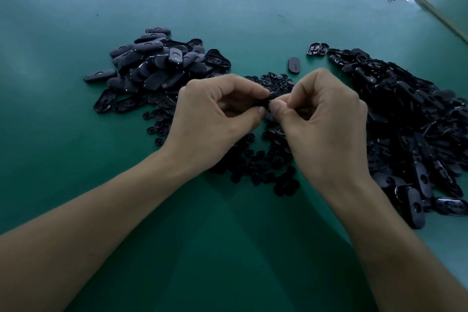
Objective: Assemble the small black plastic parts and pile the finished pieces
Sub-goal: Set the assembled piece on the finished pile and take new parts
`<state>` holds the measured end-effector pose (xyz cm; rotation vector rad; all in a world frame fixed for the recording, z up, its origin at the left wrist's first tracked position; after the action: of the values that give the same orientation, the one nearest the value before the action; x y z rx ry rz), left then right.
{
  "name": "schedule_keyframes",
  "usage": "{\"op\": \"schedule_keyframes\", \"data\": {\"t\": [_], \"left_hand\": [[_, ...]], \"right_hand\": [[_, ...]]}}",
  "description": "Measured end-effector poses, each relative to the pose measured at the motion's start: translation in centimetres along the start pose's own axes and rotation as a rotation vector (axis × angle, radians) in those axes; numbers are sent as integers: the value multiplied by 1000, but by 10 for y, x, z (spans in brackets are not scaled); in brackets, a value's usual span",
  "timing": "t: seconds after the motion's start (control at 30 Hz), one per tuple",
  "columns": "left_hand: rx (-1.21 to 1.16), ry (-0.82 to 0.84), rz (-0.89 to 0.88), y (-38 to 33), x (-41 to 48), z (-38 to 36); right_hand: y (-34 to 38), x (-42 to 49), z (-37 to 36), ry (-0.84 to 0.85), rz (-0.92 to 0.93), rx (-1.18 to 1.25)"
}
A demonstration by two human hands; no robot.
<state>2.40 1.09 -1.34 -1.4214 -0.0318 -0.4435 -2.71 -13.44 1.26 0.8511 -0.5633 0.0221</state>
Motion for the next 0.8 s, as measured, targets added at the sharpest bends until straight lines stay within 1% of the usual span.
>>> {"op": "schedule_keyframes", "data": {"t": [0.13, 0.4, 0.6, 0.8], "left_hand": [[22, 15, 2, 0, 0, -1], [105, -60, -5, -1, 0, 2], [68, -86, 14, 2, 3, 5], [-14, -20, 28, 3, 3, 3]], "right_hand": [[3, -2, -3, -12, 37, -36], [8, -3, -7, 16, 111, -12], [6, 0, -3, 18, 105, 40], [-5, 6, 1, 45, 77, 20]]}}
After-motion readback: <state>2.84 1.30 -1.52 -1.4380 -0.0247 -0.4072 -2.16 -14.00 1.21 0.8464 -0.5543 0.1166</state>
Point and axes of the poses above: each hand's wrist, its own x-axis towards the middle knuckle, its own z-axis out of the back of the hand, y = z × x, the point moved 4 cm from there along x, towards the middle knuckle, and after that the axes turned 6 degrees about z, right-handed, at the moved point
